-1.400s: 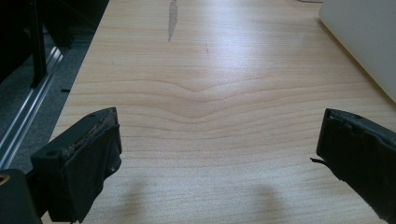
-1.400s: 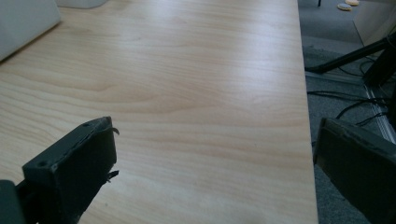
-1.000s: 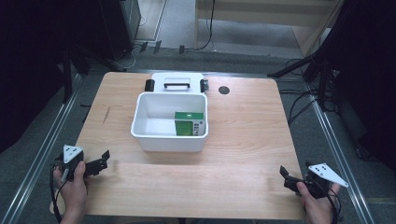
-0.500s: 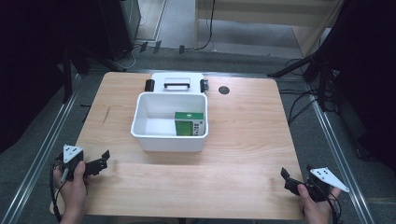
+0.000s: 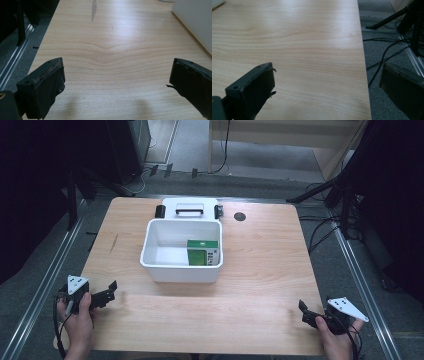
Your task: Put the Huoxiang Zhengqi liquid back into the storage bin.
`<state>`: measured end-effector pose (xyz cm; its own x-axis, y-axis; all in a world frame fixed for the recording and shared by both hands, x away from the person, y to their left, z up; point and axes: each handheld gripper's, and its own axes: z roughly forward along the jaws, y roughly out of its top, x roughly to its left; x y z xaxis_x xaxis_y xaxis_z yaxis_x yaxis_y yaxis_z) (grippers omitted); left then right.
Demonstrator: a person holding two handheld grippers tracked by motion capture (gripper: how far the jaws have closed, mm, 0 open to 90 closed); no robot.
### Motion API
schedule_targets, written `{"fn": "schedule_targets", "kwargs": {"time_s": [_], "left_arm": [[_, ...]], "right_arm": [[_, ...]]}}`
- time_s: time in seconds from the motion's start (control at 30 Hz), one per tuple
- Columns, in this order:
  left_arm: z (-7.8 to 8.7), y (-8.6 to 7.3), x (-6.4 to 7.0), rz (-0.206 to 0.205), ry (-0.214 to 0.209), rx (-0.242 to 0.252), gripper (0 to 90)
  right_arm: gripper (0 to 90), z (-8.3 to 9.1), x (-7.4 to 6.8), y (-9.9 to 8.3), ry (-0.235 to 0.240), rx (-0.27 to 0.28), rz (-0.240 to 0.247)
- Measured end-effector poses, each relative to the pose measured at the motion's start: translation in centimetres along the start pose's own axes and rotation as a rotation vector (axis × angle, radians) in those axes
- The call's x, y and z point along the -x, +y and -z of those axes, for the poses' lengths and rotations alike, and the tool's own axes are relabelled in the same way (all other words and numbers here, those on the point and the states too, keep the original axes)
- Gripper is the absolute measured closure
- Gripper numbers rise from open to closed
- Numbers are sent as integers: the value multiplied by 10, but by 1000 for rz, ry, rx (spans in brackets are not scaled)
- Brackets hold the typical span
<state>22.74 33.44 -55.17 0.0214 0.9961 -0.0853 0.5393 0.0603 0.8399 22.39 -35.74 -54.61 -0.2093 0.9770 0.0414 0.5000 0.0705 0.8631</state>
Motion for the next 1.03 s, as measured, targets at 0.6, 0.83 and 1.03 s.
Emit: {"fn": "schedule_targets", "kwargs": {"time_s": [0.6, 0.83, 1.03], "left_arm": [[0, 0, 0, -5, -7, -3, 9], [-1, 0, 0, -6, -4, -5, 9], [-1, 0, 0, -5, -7, -7, 9]], "right_arm": [[0, -2, -1, 1, -1, -26, 0], [0, -2, 0, 1, 1, -27, -9], [0, -3, 0, 1, 5, -28, -9]]}}
